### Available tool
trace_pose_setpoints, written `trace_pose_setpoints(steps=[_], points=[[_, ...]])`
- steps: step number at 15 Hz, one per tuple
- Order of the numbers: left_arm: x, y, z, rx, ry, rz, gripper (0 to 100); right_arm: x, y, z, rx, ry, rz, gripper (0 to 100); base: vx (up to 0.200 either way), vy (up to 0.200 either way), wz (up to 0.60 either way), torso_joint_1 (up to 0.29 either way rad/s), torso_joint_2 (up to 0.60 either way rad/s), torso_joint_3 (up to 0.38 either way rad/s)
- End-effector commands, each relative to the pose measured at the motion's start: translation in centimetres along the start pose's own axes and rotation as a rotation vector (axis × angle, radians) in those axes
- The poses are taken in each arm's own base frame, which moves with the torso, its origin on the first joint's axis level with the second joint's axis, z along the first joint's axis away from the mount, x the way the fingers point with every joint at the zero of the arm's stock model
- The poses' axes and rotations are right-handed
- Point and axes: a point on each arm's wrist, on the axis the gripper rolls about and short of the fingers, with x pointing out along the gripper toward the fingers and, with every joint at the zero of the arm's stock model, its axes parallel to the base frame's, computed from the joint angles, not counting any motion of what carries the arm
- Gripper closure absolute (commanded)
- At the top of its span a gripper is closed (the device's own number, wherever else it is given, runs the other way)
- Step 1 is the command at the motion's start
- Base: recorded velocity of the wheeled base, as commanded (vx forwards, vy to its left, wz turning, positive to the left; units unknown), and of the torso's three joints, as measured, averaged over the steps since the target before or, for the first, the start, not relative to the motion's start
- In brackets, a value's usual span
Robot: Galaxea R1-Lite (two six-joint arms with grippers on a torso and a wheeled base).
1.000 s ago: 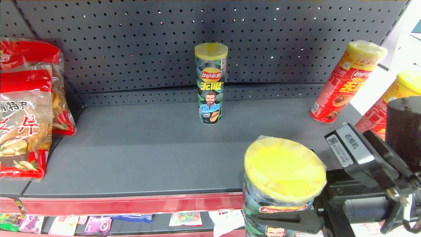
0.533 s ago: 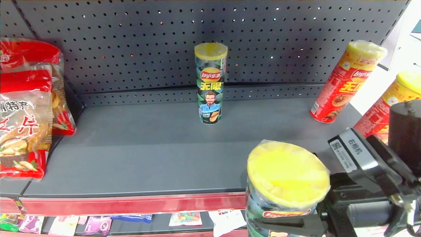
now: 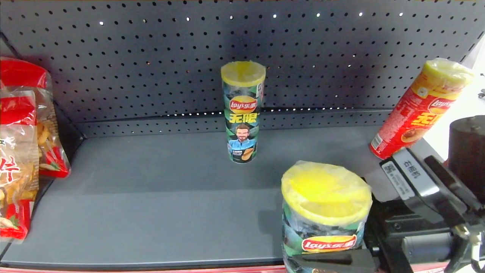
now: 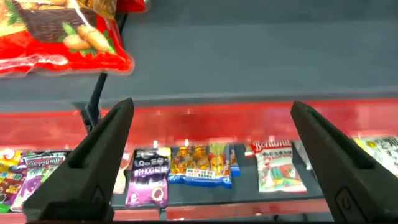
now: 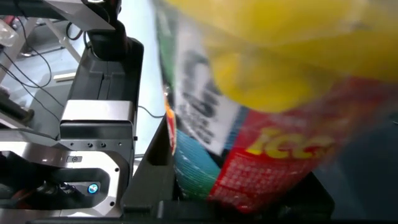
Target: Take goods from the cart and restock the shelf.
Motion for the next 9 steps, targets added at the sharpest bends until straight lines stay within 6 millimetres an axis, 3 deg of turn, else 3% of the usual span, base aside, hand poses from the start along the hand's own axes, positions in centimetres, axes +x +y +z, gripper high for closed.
trace_pose_setpoints(steps=[1, 9], points=[[0.0, 0.0, 0.0, 0.0, 0.001, -0.001, 0, -0.3, 0.2, 0.1, -0.007, -0.007, -0.007, 100, 0.0, 0.0, 0.0, 0.0, 0.0, 0.0], [0.0, -0.1, 0.0, 0.012, 0.0, -0.035, 0, -1.7, 0.8, 0.7, -0.012, -0.036, -0.038, 100, 0.0, 0.0, 0.0, 0.0, 0.0, 0.0]])
